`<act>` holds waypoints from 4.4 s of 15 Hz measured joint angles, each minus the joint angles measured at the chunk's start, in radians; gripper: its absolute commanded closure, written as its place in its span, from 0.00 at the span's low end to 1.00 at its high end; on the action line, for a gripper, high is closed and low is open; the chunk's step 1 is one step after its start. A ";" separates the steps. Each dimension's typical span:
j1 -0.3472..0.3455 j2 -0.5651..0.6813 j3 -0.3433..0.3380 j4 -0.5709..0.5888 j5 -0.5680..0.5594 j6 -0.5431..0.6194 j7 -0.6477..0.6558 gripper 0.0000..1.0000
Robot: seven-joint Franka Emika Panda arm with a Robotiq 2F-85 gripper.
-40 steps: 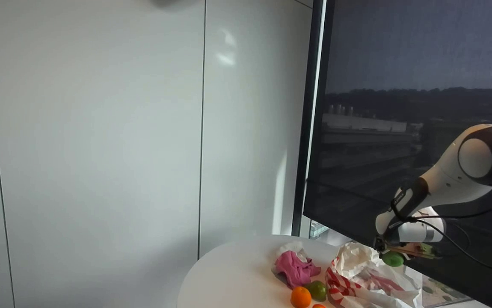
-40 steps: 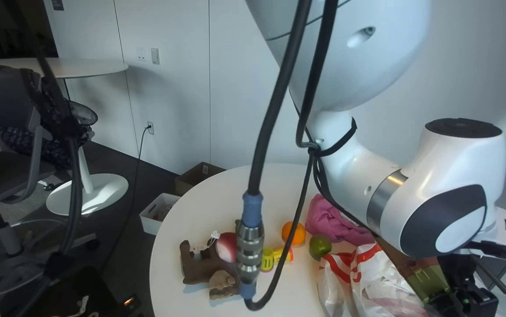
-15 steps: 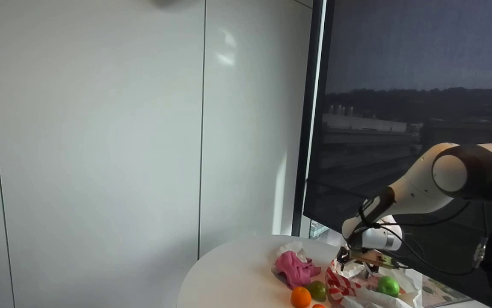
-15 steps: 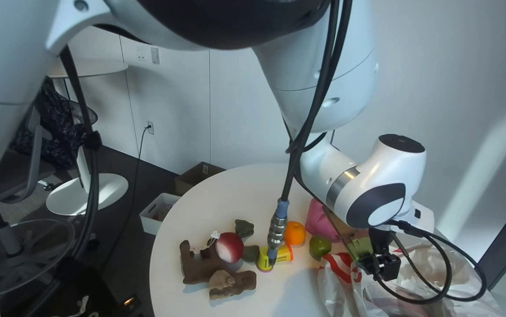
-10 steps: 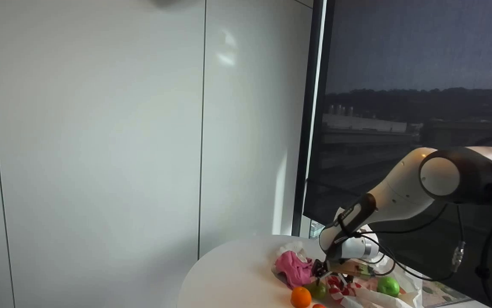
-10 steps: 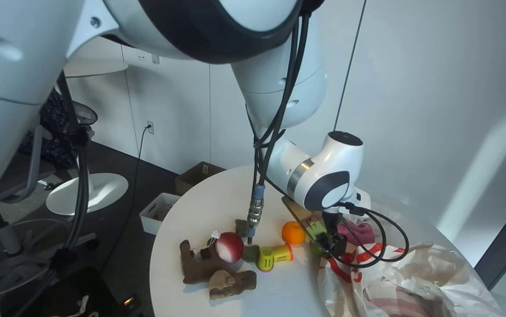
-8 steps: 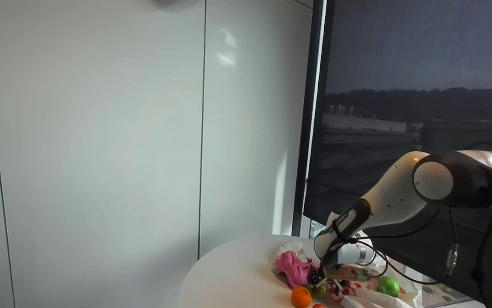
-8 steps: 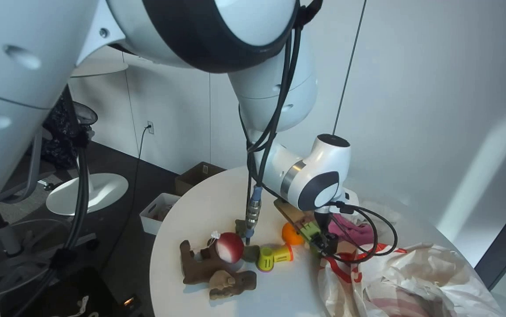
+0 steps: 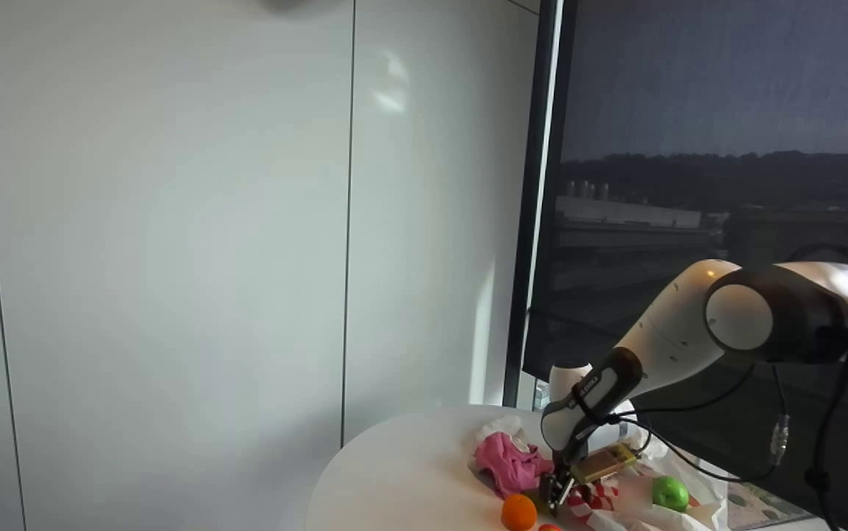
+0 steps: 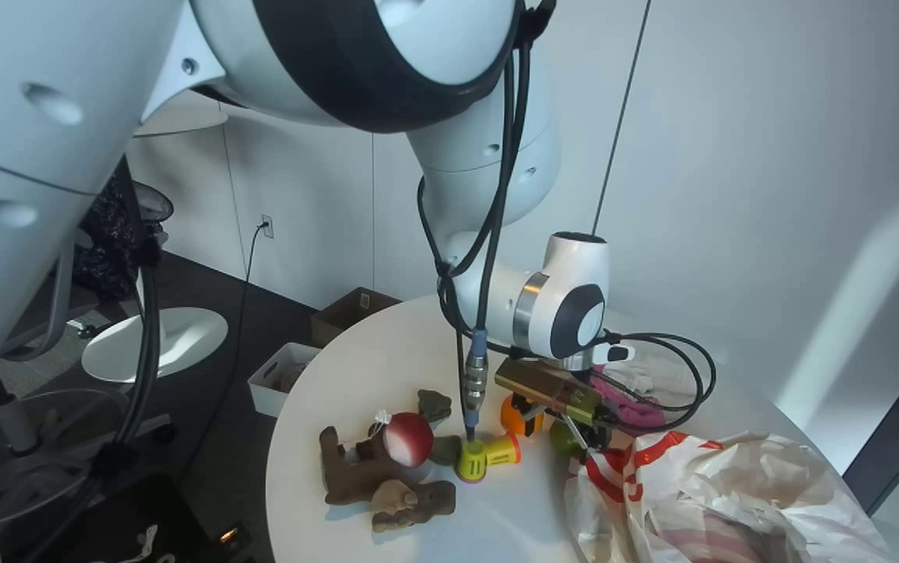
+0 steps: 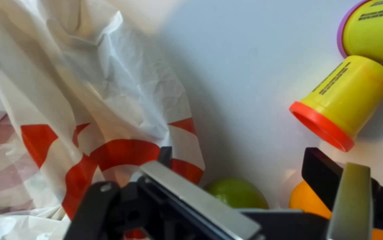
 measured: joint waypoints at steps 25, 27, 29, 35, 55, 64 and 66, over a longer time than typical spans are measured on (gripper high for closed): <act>-0.043 0.208 0.037 0.275 -0.173 0.023 -0.338 0.27; -0.057 0.231 0.048 0.302 -0.167 0.023 -0.349 0.44; -0.065 0.246 0.057 0.319 -0.162 0.023 -0.355 0.52; -0.064 0.227 0.074 0.329 -0.154 0.027 -0.354 0.52; -0.175 0.056 -0.191 0.104 -0.189 0.129 -0.095 0.52; -0.184 0.193 -0.187 0.233 -0.121 0.153 -0.086 0.00; -0.183 0.183 -0.182 0.232 -0.116 0.154 -0.085 0.00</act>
